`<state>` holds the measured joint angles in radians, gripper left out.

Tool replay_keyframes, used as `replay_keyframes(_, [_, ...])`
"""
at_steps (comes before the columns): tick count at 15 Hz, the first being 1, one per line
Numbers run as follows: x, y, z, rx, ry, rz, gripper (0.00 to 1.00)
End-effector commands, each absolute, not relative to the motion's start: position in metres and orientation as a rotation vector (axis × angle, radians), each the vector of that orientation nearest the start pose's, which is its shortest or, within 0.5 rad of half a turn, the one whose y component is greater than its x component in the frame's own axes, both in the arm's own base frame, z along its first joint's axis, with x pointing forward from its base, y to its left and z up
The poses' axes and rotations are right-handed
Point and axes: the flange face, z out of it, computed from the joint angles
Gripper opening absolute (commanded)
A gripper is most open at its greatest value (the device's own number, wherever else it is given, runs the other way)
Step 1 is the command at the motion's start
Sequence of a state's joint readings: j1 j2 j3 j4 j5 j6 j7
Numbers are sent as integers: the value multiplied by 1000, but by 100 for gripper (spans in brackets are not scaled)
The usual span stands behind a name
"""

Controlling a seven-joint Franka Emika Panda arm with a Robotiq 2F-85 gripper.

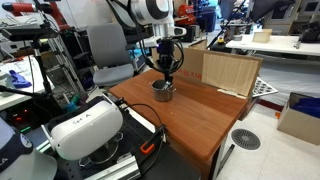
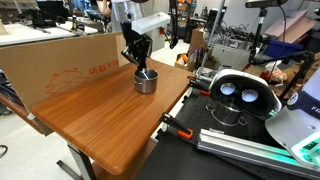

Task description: Take the black marker out of the silver pot and place it on the table

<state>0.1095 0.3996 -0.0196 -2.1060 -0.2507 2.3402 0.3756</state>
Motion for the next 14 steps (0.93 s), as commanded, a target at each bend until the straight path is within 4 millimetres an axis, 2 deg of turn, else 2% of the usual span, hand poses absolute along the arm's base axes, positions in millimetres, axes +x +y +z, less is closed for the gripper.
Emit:
replay_keyframes(1, [563,50,217,-3339,136,214,5])
replay_keyframes(5, [560,55,242,-3329,124,149,5])
replay_keyframes(10, [565,53,303,-3322,171,42,5])
replay_keyframes(14, [565,40,343,-3307,191,115,5])
